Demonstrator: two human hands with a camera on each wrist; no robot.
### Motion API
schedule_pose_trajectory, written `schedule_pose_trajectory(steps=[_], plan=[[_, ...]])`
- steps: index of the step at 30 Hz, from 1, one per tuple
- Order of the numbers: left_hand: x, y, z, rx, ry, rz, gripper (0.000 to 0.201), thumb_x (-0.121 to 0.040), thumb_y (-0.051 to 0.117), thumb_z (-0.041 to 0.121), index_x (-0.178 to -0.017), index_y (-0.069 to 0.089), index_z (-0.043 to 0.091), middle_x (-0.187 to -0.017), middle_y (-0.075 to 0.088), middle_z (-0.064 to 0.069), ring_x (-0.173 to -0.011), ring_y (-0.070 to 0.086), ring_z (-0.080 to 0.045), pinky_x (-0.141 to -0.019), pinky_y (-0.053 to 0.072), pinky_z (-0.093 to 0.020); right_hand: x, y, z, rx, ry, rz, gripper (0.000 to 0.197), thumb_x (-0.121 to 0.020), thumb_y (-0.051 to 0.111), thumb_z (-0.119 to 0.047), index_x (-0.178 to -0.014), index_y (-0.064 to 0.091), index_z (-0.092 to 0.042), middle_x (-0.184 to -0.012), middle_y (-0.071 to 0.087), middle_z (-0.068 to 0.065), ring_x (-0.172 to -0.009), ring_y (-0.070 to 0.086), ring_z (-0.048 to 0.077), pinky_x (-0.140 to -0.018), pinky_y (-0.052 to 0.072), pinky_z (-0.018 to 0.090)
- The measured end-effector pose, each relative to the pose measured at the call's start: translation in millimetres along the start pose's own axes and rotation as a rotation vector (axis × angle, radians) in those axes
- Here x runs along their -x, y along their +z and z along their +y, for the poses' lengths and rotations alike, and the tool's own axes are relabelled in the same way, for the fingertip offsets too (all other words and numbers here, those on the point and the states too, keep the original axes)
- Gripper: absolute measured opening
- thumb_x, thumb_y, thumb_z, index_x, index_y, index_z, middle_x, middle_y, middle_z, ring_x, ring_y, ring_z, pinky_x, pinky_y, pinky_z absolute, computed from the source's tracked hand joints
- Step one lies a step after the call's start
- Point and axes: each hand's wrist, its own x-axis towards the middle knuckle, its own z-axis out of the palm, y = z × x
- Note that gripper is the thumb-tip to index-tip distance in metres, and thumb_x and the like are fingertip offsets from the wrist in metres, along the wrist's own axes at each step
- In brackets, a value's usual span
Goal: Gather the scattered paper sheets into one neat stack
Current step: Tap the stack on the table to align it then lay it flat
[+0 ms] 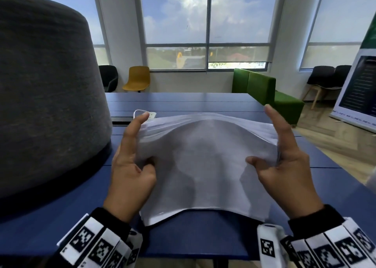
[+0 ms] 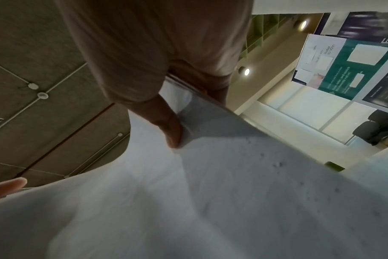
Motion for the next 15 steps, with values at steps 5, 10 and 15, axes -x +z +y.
schedule_pose_trajectory(steps=[5,10,15], plan=[[0.0,-3.8,-7.2,-0.081,-0.033,0.024,0.089,-0.074,0.068,-0.011,-0.137,0.042,0.045,-0.125,0.047,0.042,-0.115,0.05,0.013,-0.093,0.043,-0.005,-0.1,-0.9,-2.3,0.095,0.055,0.038,0.082,-0.07,0.077,-0.004,-0.138,0.043,-0.035,-0.112,0.056,-0.005,-0.085,0.052,0.011,-0.075,0.04,0.009],[-12.3,-14.3,-0.4,-0.141,0.006,0.031,0.082,-0.071,0.074,0.006,-0.14,0.044,0.04,-0.133,0.055,0.01,-0.122,0.055,-0.013,-0.105,0.045,-0.038,-9.7,-10.5,-18.3,0.134,0.076,0.031,0.086,-0.076,0.074,-0.016,-0.144,0.03,-0.045,-0.082,0.05,-0.005,-0.063,0.042,0.012,-0.06,0.038,0.021],[-18.6,-18.3,0.3,-0.291,-0.009,-0.034,0.078,-0.074,0.075,-0.004,-0.133,0.055,0.043,-0.115,0.058,0.001,-0.107,0.054,-0.001,-0.098,0.043,-0.023,-14.7,-15.4,-19.9,0.244,0.048,-0.071,0.093,-0.079,0.072,-0.008,-0.142,0.024,-0.057,-0.083,0.046,0.0,-0.062,0.042,0.014,-0.062,0.038,0.024]])
